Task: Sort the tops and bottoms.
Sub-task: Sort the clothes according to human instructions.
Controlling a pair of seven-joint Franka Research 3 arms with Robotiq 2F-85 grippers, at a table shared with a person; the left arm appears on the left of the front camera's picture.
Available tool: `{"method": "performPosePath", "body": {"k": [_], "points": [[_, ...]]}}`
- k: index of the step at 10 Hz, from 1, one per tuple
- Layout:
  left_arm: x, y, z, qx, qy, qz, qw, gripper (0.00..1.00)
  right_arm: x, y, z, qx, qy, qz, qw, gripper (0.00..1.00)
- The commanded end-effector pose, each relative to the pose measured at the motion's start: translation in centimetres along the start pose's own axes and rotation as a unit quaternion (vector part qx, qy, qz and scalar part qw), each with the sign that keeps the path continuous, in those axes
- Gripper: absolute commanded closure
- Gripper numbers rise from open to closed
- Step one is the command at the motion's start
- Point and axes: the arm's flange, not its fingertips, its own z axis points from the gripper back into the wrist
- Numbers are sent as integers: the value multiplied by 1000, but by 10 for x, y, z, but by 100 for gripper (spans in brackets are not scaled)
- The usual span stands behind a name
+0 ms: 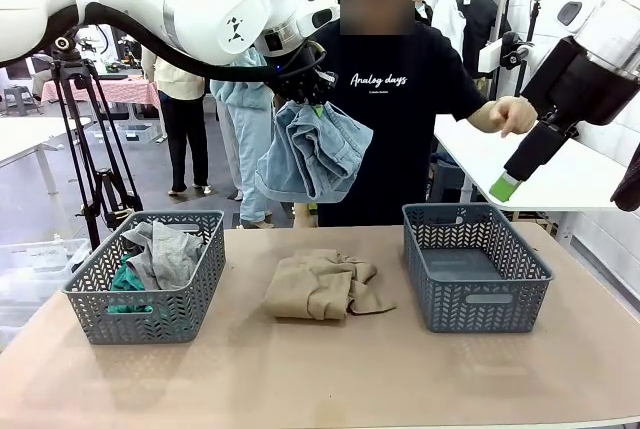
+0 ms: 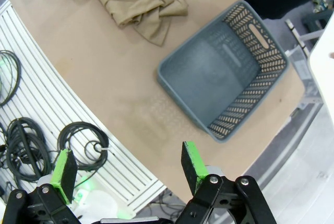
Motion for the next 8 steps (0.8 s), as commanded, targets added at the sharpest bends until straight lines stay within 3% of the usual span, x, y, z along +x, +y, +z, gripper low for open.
{"method": "performPosePath", "body": {"k": [1, 8], "points": [[3, 2, 7, -2, -5, 5, 1000, 100, 2, -1, 2, -1, 11, 0, 1000, 0], [3, 2, 7, -2, -5, 5, 1000, 100, 2, -1, 2, -1, 11, 0, 1000, 0]]}}
